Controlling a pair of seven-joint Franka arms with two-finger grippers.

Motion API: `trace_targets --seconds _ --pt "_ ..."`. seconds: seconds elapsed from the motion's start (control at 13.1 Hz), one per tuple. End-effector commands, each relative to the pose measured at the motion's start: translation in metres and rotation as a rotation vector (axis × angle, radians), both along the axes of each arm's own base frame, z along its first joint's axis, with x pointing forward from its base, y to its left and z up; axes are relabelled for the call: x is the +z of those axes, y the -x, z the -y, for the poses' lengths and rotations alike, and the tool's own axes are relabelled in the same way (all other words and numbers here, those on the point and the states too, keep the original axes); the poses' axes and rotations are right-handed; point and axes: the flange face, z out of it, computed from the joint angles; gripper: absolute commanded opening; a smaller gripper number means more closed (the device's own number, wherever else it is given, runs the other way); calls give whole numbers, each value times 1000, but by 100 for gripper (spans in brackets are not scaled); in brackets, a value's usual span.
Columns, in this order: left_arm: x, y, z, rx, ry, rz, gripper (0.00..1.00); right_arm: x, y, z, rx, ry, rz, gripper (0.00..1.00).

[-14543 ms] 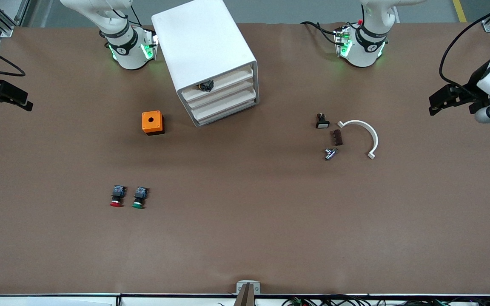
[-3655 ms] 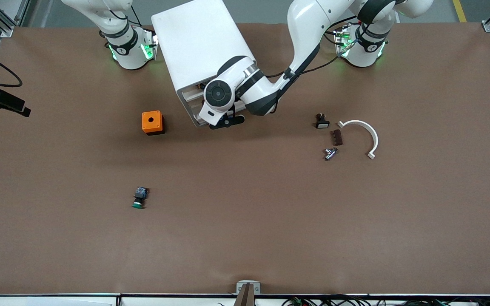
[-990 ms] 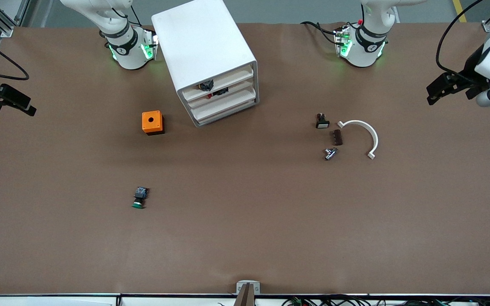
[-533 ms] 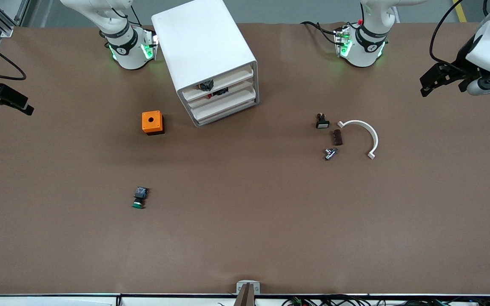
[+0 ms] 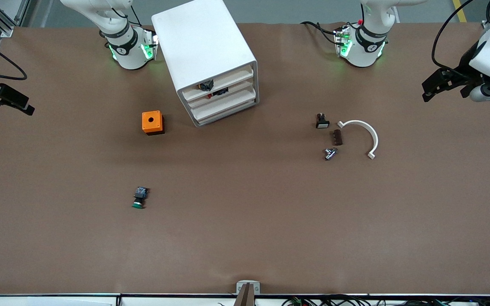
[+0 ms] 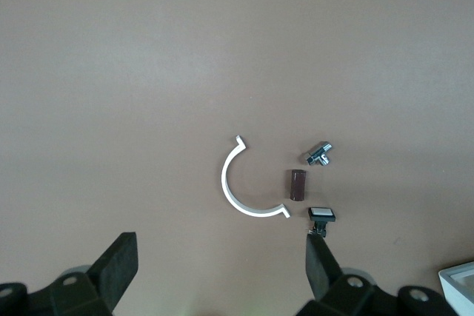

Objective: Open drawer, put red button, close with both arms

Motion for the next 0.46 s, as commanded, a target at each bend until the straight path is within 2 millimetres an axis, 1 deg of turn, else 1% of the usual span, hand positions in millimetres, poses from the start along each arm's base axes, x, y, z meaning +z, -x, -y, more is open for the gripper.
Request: trace_targets --seconds 0.0,0.08,0.15,0.38 --pt "7 -5 -2 -32 12 4 100 2 3 -1 -6 1 -6 100" --pt "9 -7 -3 -39 10 10 100 2 4 0 -8 1 -8 100" --pt "6 -9 -1 -46 9 4 100 1 5 1 -12 -1 -20 100" --pt "5 -9 -1 -48 7 -2 100 2 5 0 -9 0 -15 100"
